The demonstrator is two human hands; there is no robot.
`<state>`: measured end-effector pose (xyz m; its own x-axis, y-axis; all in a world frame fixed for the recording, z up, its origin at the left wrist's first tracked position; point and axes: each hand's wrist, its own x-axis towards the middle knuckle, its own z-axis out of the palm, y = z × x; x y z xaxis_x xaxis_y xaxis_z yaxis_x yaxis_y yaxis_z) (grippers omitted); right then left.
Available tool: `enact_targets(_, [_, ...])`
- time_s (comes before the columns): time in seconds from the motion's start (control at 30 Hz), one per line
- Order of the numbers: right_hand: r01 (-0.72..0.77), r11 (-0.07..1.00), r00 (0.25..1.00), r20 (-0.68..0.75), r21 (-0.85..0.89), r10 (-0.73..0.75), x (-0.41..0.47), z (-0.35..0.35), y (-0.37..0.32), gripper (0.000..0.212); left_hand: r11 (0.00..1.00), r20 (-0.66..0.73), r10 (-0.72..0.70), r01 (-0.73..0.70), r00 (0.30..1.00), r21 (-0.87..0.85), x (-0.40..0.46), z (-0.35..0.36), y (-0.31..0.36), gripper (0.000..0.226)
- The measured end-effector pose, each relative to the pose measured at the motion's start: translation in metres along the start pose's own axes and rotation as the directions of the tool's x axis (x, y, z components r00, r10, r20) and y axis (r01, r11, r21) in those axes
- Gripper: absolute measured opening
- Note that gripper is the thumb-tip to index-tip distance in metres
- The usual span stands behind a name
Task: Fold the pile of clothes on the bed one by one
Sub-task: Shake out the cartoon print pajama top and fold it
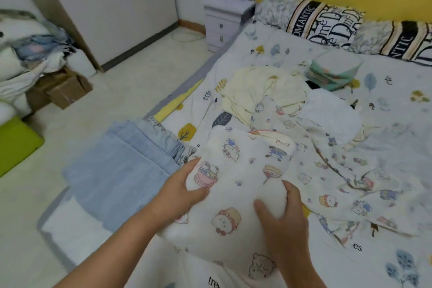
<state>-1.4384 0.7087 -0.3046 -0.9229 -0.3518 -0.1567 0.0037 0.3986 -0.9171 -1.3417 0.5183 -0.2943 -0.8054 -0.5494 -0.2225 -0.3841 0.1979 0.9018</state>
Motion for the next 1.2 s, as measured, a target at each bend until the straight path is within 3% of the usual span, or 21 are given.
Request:
enact_targets(0.33, [0.062, 0.997, 0.997, 0.036, 0.037, -0.063, -0.002, 0.098, -0.066, 0.053, 0.999, -0.016, 0.026, -0.026, 1.000, 0.044, 0.011, -0.123, 0.003, 0.055])
enact_targets(0.73, [-0.018, 0.999, 0.999, 0.027, -0.028, 0.019, 0.010, 0.294, -0.089, 0.064, 0.997, 0.013, -0.083, 0.083, 0.996, 0.012, 0.078, -0.274, -0.102, 0.051])
enact_targets(0.9, [-0.121, 0.989, 0.990, 0.060, -0.090, 0.126, 0.000, 0.349, -0.059, 0.067, 0.982, 0.055, -0.189, 0.188, 0.981, 0.011, 0.093, -0.293, -0.161, 0.047])
enact_targets(1.0, [-0.294, 0.943, 0.933, 0.165, -0.156, 0.318, -0.010, 0.371, -0.038, 0.078, 0.912, 0.104, -0.379, 0.352, 0.919, 0.212, 0.096, -0.287, -0.204, 0.047])
enact_targets(1.07, [-0.332, 0.926, 0.913, 0.184, -0.178, 0.363, -0.013, 0.376, -0.029, 0.081, 0.861, 0.055, -0.420, 0.378, 0.906, 0.340, 0.098, -0.282, -0.225, 0.043])
enact_targets(1.2, [-0.218, 0.959, 0.958, 0.147, -0.181, 0.246, -0.018, 0.373, -0.017, 0.082, 0.912, -0.179, -0.233, 0.279, 0.956, 0.301, 0.099, -0.273, -0.235, 0.024])
